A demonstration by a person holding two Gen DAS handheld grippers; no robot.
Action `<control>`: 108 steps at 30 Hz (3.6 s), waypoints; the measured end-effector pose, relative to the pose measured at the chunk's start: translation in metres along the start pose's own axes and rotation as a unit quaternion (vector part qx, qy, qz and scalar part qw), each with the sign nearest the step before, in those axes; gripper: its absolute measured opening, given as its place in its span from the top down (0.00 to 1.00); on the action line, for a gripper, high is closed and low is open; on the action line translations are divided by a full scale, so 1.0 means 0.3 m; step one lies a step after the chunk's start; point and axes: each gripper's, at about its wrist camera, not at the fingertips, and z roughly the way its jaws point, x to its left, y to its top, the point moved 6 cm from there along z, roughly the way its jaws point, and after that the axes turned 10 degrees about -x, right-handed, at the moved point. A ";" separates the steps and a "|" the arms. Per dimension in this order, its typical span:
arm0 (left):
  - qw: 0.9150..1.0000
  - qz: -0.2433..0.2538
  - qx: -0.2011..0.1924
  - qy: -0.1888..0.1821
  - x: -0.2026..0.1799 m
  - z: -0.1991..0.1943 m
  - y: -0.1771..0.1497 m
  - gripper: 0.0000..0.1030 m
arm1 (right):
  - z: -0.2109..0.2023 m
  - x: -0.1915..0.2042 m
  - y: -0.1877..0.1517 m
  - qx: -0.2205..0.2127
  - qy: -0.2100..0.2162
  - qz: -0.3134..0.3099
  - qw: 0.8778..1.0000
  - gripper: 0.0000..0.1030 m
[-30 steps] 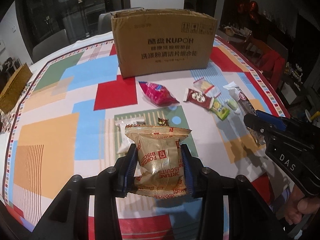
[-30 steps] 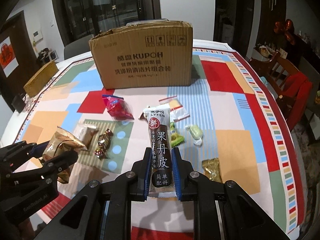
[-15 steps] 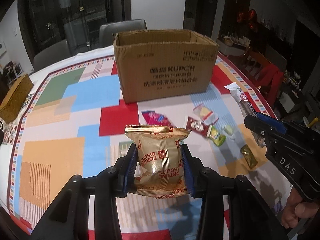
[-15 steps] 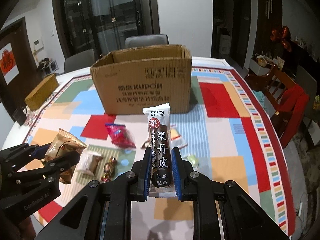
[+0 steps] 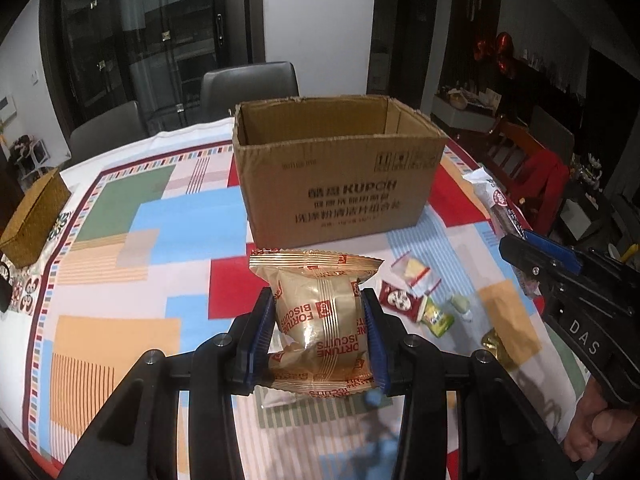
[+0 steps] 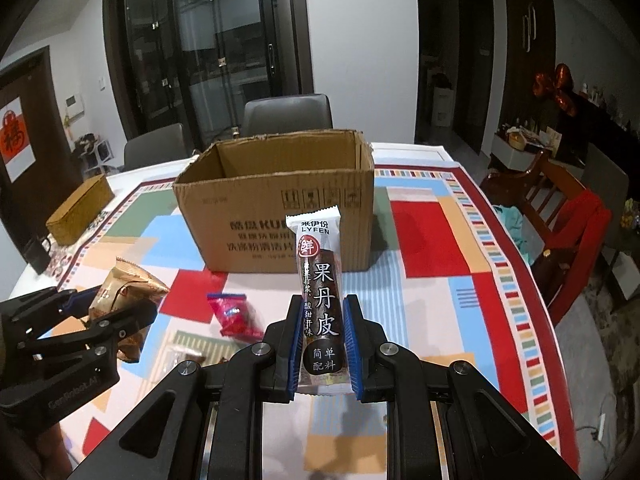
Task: Organize snacks
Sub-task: 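Carry the biscuit packet in the left gripper and the fruit-leather stick in the right gripper into the box, then open the left gripper over the box while the right gripper releases the fruit-leather stick inside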
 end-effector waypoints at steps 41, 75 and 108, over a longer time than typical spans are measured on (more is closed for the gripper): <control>0.997 -0.004 -0.069 0.017 0.065 0.175 0.378 0.59 | 0.119 0.002 0.347 -0.087 -0.020 -0.021 0.996 0.80; 0.998 -0.019 -0.053 0.031 0.160 0.415 0.505 0.59 | 0.471 0.009 0.447 -0.026 -0.028 -0.032 0.999 0.80; 0.996 -0.013 -0.075 0.057 0.180 0.308 0.463 0.20 | 0.368 -0.034 0.426 -0.052 -0.060 -0.021 0.997 0.40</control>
